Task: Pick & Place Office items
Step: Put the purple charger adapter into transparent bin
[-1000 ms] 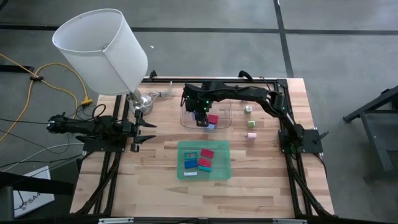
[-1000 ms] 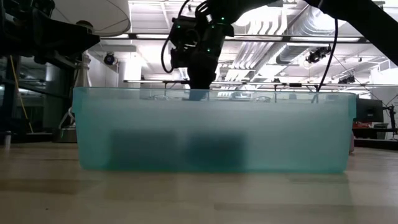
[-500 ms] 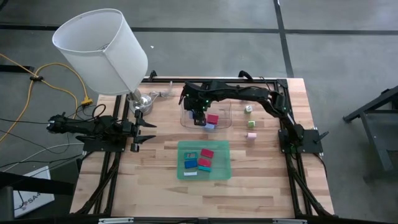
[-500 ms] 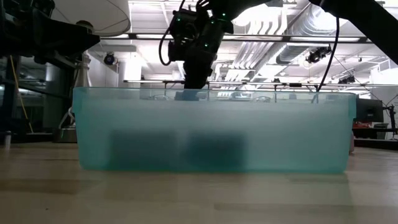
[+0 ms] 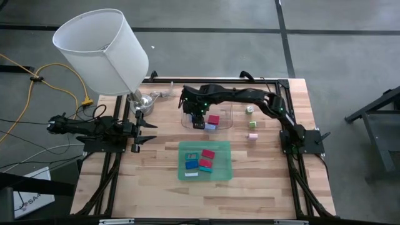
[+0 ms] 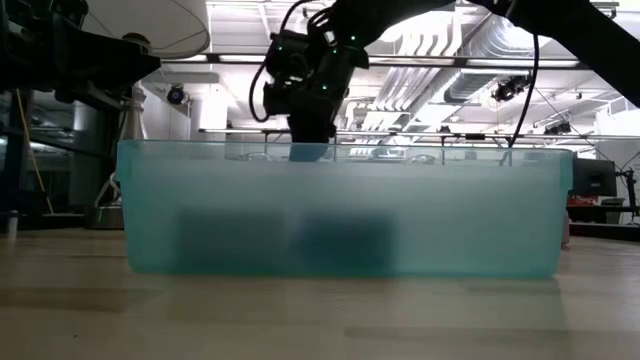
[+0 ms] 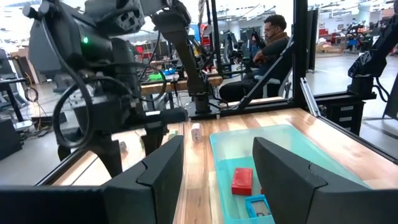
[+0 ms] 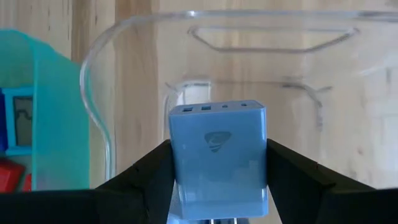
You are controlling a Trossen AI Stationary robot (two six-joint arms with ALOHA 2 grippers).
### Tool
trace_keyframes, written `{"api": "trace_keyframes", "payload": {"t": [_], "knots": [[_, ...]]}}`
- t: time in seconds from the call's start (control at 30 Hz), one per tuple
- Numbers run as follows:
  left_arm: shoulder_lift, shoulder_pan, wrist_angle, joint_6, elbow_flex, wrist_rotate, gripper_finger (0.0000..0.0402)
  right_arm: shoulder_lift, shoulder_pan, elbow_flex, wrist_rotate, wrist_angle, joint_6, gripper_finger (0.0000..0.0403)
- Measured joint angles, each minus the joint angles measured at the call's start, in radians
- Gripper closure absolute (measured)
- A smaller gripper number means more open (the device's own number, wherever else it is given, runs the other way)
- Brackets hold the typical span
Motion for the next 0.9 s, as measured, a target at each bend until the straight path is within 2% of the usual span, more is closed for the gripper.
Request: {"api": "trace_keyframes", "payload": {"t": [0.63,0.9], "knots": [[0.000,0.000,0.000,0.000,0.000,0.000,0.0215,0.007,-0.002,-0.102,0.019,0.008,0.044,0.0195],[0.000,0.000,0.000,0.000,0.000,0.000,0.0215,0.006,-0.002,-0.103,0.019,0.026,0.043,0.0186]]}}
